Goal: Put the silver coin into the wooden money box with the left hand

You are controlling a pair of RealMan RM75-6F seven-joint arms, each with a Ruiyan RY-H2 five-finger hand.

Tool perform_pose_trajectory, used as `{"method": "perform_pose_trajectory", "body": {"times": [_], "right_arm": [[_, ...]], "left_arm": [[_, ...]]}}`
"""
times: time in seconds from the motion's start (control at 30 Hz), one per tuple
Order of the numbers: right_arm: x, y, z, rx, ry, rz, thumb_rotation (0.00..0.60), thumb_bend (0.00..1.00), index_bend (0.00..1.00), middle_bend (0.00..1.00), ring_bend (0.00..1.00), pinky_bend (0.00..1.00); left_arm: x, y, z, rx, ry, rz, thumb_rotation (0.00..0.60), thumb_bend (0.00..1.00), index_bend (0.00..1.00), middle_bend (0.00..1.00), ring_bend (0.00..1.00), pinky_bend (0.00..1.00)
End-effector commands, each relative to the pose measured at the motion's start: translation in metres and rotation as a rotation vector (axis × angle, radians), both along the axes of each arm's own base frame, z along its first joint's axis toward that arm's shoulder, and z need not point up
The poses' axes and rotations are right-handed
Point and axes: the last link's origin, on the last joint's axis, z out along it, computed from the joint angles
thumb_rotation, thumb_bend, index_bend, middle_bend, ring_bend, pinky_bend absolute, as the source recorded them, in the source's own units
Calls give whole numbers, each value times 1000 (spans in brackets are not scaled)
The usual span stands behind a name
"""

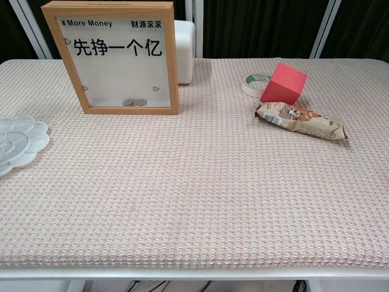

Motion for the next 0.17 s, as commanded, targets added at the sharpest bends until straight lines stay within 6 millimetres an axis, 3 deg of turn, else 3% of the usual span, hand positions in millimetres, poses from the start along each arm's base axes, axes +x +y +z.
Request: {"method": "perform_pose_trajectory", "body": {"times": [0.03, 0.17], "right_arm": [[-1, 1, -4, 11, 11, -10, 600, 327, 0, 0, 0, 0], [0, -1, -11, 23, 16, -11, 600, 327, 0, 0, 0, 0]], "left_arm": [[-35, -39, -16, -29, 25, 40, 600, 72, 87, 10, 0, 47], [-40, -45, -19, -43, 42, 22, 600, 71, 87, 11, 0, 46]]}}
